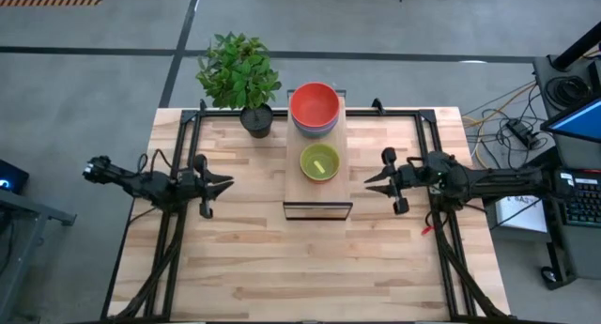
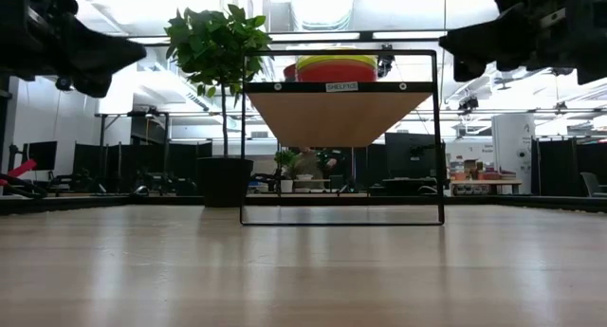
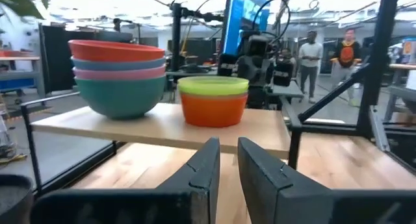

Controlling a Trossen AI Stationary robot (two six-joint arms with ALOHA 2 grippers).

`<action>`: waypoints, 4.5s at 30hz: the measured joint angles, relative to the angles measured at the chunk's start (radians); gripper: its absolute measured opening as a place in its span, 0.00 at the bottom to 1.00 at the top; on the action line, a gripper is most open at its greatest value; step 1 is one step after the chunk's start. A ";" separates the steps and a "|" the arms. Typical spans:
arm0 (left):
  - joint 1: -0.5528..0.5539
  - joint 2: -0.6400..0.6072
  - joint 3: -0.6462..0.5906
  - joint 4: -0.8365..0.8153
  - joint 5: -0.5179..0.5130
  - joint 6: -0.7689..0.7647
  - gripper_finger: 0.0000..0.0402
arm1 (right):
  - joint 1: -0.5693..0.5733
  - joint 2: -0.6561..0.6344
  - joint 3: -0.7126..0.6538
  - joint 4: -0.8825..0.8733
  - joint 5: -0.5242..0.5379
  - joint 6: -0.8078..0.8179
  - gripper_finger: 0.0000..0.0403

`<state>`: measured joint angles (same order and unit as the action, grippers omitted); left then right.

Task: Place and stack bowls onto a shelf
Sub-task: Return to Home Position

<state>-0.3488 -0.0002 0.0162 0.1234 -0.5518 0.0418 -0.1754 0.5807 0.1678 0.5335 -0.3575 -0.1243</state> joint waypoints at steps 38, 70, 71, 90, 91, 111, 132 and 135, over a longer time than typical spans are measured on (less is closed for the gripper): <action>0.168 0.100 -0.006 -0.054 0.170 -0.022 0.09 | -0.226 -0.140 -0.141 0.024 -0.169 0.101 0.17; 0.167 0.223 0.006 -0.053 0.169 -0.126 0.09 | -0.329 -0.579 -0.144 -0.137 -0.595 0.231 0.17; 0.167 0.223 0.006 -0.053 0.169 -0.126 0.09 | -0.329 -0.579 -0.144 -0.133 -0.609 0.231 0.17; 0.167 0.223 0.008 -0.049 0.169 -0.126 0.09 | -0.329 -0.542 -0.154 -0.150 -0.606 0.215 0.17; 0.167 0.223 0.008 -0.049 0.169 -0.126 0.09 | -0.329 -0.538 -0.154 -0.172 -0.592 0.239 0.17; 0.167 0.224 0.010 -0.049 0.169 -0.126 0.09 | -0.329 -0.519 -0.155 -0.275 -0.532 0.255 0.17; 0.167 0.223 0.010 -0.050 0.169 -0.126 0.09 | -0.329 -0.519 -0.155 -0.275 -0.532 0.255 0.17; 0.167 0.223 0.010 -0.050 0.169 -0.126 0.09 | -0.329 -0.519 -0.155 -0.275 -0.532 0.255 0.17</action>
<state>-0.1818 0.2230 0.0257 0.0734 -0.3828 -0.0841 -0.5045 0.0616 0.0128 0.2588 -0.8890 0.1307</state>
